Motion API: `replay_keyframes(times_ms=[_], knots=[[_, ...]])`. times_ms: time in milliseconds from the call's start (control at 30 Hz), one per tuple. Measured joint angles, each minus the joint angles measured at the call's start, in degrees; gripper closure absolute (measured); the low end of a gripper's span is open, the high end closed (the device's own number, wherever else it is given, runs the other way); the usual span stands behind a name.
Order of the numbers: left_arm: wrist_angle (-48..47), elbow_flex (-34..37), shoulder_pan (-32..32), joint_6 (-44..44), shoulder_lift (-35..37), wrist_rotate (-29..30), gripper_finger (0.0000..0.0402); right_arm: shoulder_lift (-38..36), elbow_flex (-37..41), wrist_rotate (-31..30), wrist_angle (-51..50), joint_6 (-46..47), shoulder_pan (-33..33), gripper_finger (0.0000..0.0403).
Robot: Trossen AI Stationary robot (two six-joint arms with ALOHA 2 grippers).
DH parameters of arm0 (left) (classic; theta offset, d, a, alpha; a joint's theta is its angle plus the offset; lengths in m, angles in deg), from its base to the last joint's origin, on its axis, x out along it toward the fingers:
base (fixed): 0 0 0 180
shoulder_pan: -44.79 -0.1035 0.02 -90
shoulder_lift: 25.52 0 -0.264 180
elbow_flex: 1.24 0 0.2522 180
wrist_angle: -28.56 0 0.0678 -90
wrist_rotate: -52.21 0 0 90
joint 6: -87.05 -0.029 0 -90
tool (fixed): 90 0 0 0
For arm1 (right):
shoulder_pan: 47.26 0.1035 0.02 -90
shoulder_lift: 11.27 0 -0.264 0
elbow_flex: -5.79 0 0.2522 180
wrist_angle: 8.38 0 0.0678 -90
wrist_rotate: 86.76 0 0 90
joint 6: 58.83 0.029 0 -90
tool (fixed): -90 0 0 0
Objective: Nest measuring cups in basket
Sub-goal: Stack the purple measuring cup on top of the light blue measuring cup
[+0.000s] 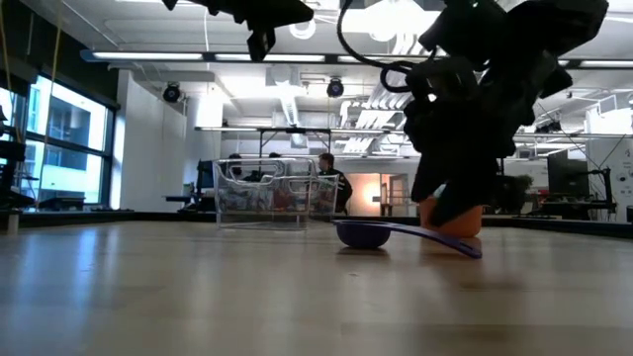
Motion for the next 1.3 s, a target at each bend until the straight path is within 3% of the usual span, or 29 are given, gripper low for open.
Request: replay_keyframes(times_ms=[67,233,433,533,600,633,700,833,1000,1100,1200,1300], knots=[[-0.55,0.0,0.0,-0.02,0.0,-1.31,0.0402,1.88,-0.4,0.01,1.69,-0.25,0.71,0.0238],[-4.53,0.0,-0.66,-1.93,0.04,-11.72,0.0402,5.77,-1.08,-1.02,3.44,2.33,2.32,0.0238],[-13.41,0.0,-0.56,-5.3,0.04,-13.56,0.0402,9.14,-1.3,-4.14,7.7,3.71,5.05,0.0243],[-16.19,0.0,-0.52,-7.5,0.04,-13.48,0.0402,10.33,-1.33,-6.14,8.09,7.39,5.98,0.0279],[-16.46,0.0,-0.63,-8.29,0.04,-13.51,0.0402,10.25,-1.21,-6.25,8.01,7.99,6.17,0.0331],[-16.44,0.0,-0.78,-8.86,0.19,-13.51,0.0401,9.73,-1.17,-6.03,7.88,7.92,6.19,0.0362],[-16.37,0.0,-1.38,-9.85,0.87,-13.54,0.0402,8.32,-1.08,-4.31,6.84,6.69,6.2,0.0389],[-16.31,-0.04,-3.08,-11.59,1.97,-13.51,0.0401,2.59,-0.82,1.49,2.17,3.55,6.54,0.0398],[-15.92,-0.04,-5.52,-12.59,3.43,-13.52,0.0401,-9.35,4.48,2.95,0.63,4.74,10.49,0.04],[-14.27,-0.04,-6.32,-12.43,3.5,-13.49,0.0402,-18.01,10.92,-4.3,4.56,11.51,13.95,0.04],[-12.12,-0.04,-6.58,-11.84,3.48,-13.47,0.0401,-24.78,19.25,-18.64,14.09,20.12,17.85,0.0401],[-10.28,-0.04,-6.5,-10.73,3.14,-13.23,0.0402,-27.83,25.49,-37.21,24.39,27.03,19.29,0.0401]])
